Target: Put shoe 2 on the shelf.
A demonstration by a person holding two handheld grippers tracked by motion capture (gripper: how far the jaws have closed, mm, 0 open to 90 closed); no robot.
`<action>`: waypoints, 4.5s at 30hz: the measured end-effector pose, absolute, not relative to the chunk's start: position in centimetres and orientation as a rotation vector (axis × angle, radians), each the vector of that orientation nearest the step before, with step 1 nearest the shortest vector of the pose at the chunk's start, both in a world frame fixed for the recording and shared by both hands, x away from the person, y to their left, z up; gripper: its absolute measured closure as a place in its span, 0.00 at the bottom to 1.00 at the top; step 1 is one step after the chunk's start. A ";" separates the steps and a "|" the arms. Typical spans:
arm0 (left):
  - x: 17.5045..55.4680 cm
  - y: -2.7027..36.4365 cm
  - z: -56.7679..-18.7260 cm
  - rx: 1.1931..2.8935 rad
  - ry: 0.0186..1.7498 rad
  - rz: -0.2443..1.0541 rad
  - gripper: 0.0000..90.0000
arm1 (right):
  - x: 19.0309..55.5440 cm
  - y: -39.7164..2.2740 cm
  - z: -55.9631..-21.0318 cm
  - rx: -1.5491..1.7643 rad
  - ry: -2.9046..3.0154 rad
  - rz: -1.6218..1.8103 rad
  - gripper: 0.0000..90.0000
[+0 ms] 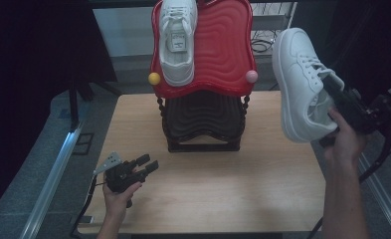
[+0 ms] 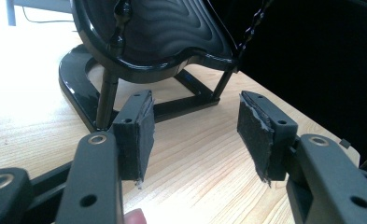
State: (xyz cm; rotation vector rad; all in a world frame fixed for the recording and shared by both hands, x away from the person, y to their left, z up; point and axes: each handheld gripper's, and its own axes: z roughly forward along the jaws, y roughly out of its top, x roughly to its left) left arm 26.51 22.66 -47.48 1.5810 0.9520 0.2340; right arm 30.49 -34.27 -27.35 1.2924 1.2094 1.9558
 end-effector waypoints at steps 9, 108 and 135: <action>26.5 22.7 -47.5 1.581 0.952 0.229 0.52 | 32.5 -31.2 -22.7 1.260 1.227 1.941 0.91; 26.2 23.0 -47.1 1.575 0.936 0.207 0.52 | 30.8 -28.7 -29.4 0.977 1.586 1.828 0.54; 26.2 23.0 -47.1 1.576 0.938 0.208 0.52 | 27.7 -29.3 -45.1 1.156 1.797 1.789 0.55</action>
